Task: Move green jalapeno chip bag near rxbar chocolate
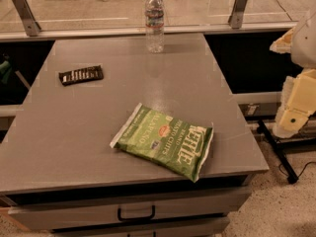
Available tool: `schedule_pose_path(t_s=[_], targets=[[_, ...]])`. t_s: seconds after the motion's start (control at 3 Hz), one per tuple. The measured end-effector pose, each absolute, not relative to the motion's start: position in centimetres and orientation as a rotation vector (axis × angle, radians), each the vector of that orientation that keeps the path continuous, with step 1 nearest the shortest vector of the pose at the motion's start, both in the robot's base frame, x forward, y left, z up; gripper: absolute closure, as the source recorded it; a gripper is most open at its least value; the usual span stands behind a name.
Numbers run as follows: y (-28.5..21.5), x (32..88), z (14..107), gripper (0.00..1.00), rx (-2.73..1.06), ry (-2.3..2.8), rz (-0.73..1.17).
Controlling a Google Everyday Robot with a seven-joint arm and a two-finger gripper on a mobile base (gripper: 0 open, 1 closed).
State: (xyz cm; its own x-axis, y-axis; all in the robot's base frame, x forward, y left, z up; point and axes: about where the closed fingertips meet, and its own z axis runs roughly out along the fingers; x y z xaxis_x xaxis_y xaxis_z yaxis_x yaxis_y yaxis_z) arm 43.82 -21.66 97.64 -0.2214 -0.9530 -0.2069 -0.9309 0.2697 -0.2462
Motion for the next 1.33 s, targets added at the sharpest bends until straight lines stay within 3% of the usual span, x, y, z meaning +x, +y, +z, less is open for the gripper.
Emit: schedule_pose_path(t_s=[0.67,1.33], targets=[[-20.3,46.2,96.8,0.00,-1.733,2.190,-0.027],[-15.4,48.5,94.0,0.00,-1.764,2.141,0.163]])
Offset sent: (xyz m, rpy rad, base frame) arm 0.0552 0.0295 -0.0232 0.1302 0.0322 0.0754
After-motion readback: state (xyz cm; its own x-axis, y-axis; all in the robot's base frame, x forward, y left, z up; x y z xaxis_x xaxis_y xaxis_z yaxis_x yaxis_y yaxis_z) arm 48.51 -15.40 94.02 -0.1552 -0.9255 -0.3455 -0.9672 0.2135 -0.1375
